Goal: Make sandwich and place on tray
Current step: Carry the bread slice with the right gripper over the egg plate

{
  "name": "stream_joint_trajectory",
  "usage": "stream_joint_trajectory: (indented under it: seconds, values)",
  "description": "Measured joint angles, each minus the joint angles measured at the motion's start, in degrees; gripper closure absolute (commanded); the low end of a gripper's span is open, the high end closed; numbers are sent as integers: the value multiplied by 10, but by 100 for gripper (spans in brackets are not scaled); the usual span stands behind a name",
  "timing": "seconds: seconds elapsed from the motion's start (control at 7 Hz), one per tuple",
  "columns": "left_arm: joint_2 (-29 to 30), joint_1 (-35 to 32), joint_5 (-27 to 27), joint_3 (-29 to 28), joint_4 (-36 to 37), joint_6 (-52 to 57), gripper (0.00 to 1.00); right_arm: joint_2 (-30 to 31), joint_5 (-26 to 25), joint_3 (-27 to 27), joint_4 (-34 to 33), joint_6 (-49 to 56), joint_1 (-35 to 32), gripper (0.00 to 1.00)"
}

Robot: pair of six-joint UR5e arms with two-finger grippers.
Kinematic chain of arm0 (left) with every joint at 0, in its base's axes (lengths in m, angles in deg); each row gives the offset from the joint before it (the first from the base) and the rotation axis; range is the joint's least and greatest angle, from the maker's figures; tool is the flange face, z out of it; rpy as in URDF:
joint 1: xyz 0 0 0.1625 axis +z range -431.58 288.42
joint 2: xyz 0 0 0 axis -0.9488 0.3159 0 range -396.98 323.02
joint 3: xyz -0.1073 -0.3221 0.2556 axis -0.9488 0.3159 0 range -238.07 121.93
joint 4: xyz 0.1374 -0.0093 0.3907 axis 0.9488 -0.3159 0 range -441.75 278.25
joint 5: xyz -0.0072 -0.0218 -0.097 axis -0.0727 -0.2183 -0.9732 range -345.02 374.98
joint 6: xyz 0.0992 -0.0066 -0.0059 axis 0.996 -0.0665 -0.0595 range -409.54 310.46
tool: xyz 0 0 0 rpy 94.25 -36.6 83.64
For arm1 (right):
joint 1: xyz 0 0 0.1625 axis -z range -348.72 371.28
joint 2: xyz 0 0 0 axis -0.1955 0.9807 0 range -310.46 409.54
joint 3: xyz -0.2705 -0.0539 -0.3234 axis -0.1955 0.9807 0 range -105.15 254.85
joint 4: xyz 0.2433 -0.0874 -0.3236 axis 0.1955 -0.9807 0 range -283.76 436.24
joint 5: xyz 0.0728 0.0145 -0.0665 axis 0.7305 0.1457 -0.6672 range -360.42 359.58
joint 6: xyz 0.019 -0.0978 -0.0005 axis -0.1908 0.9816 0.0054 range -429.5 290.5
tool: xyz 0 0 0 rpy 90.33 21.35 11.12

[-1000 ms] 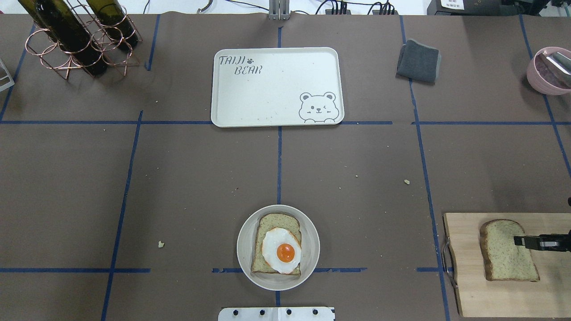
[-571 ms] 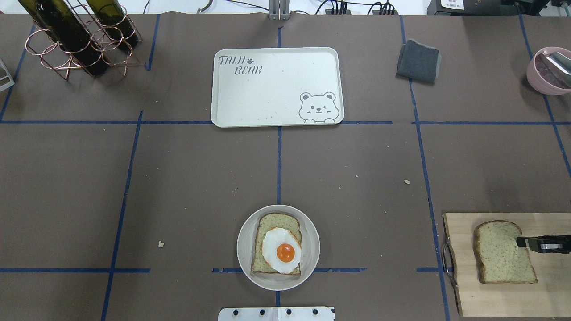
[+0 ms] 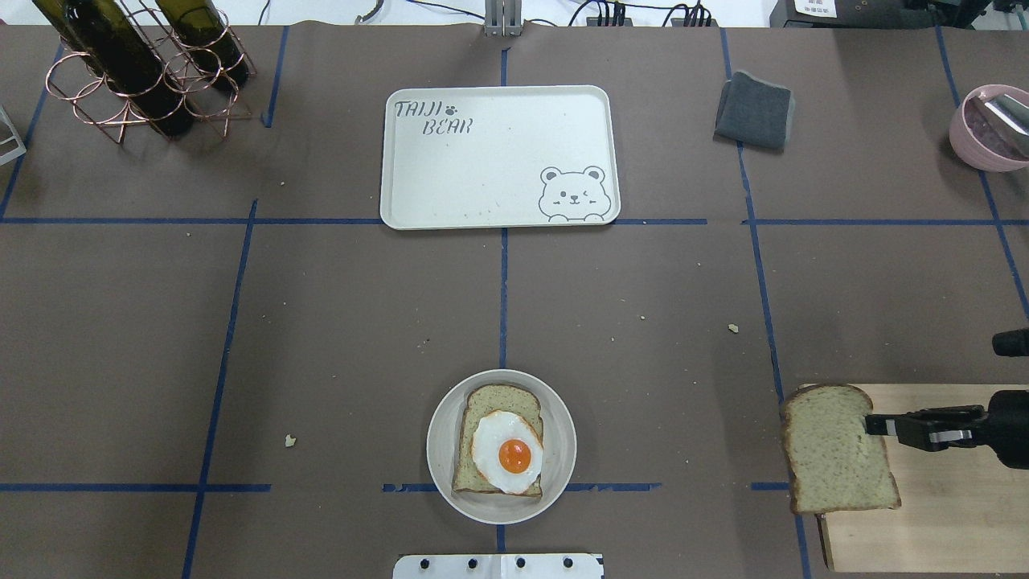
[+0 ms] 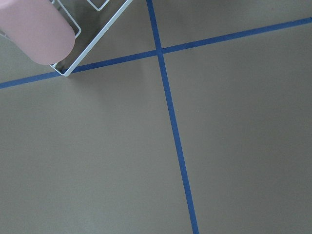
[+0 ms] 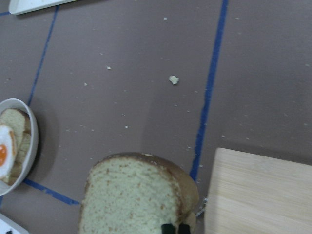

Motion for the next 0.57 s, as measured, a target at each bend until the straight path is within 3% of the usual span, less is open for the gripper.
stream_joint_trajectory:
  seconds: [0.29,0.57]
  values:
    - [-3,-1,1,-3,1,0,0,-110,0,-4,-57,-57,14,100]
    - [-10,-2,1,-4,1,0,0,-272,-49,1,-204,-92,61,100]
